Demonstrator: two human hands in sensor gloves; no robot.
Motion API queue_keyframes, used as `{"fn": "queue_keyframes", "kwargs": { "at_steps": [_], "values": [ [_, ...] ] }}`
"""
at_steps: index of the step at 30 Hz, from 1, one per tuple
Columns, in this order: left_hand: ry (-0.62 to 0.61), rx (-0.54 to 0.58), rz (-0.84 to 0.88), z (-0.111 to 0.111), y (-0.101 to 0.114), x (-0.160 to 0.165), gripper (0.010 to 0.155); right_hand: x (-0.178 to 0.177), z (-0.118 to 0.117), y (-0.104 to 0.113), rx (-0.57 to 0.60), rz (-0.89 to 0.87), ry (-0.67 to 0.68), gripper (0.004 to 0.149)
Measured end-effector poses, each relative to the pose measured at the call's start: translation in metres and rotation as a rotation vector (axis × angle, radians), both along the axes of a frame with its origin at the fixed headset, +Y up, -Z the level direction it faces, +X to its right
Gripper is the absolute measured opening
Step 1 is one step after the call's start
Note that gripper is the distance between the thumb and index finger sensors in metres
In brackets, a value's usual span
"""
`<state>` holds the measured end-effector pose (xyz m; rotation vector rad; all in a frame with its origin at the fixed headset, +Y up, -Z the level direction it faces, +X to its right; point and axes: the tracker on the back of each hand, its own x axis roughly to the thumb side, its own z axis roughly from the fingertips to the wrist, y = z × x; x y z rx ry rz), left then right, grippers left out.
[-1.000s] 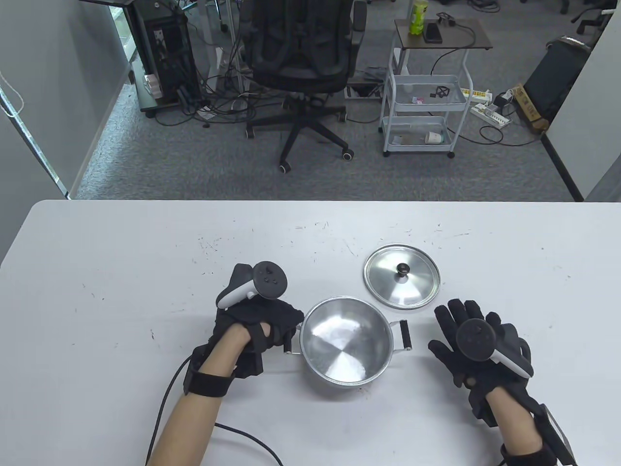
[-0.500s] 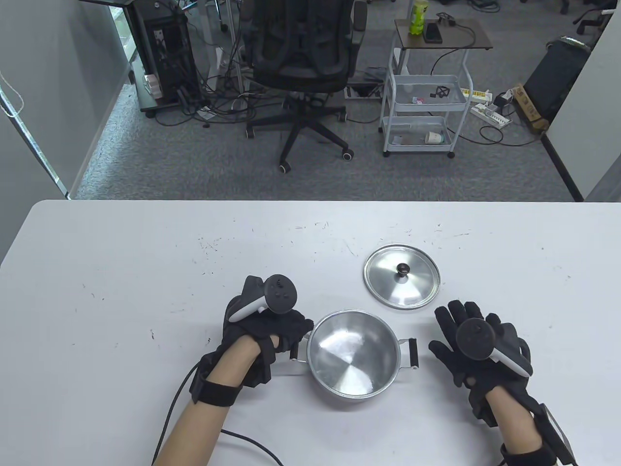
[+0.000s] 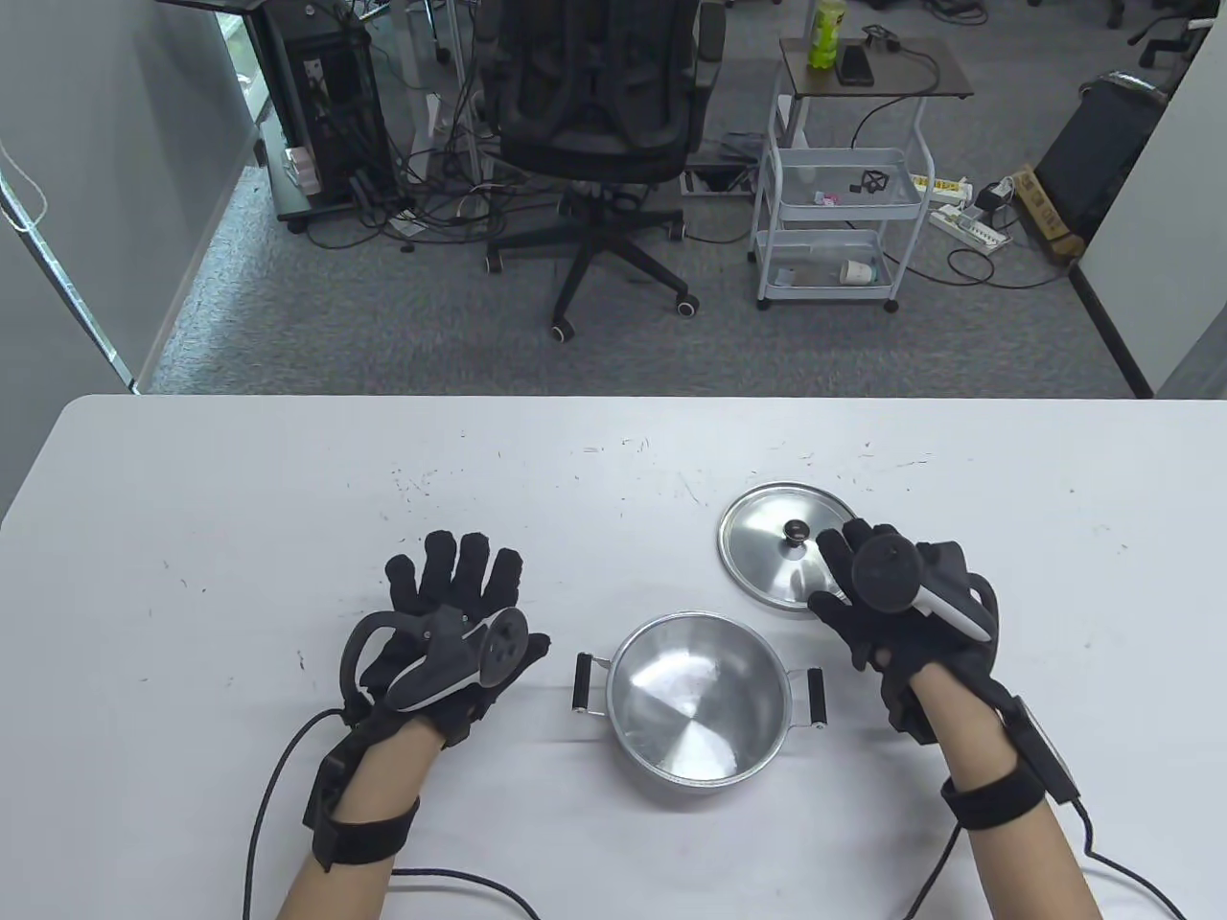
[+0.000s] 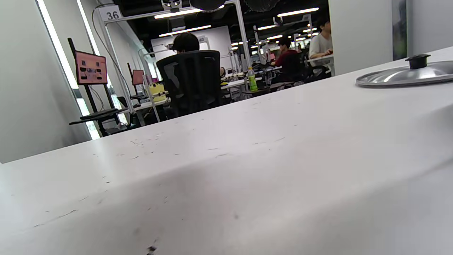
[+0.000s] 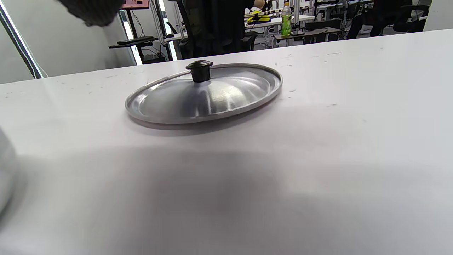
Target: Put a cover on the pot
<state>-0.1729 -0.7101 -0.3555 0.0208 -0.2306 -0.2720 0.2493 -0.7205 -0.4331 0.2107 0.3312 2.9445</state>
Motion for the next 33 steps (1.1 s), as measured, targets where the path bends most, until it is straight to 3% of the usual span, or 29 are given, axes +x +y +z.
{"fn": "queue_keyframes", "kwargs": {
  "at_steps": [2, 5, 9, 12, 18, 25, 33],
  "values": [
    [0.025, -0.038, -0.048, 0.001, 0.001, -0.002, 0.099, -0.008, -0.026, -0.004, -0.039, 0.001, -0.014, 0.07],
    [0.016, -0.073, 0.012, 0.004, 0.005, -0.002, 0.1, -0.018, -0.061, -0.013, -0.085, 0.053, -0.071, 0.065],
    [-0.029, -0.077, 0.031, 0.012, 0.007, -0.001, 0.1, -0.024, -0.086, -0.026, -0.131, 0.067, -0.13, 0.054],
    [-0.035, -0.099, 0.036, 0.016, 0.003, -0.007, 0.099, -0.026, -0.092, -0.031, -0.132, 0.128, -0.133, 0.043],
    [-0.009, -0.121, 0.037, 0.012, -0.004, -0.017, 0.099, -0.031, -0.096, -0.031, -0.104, 0.159, -0.132, 0.036],
    [-0.002, -0.111, 0.05, 0.01, -0.004, -0.019, 0.098, -0.037, -0.085, -0.004, -0.045, 0.052, -0.035, 0.037],
    [0.023, -0.119, 0.044, 0.007, -0.007, -0.024, 0.097, -0.078, -0.014, 0.062, 0.08, 0.07, 0.349, 0.03]
  ]
}}
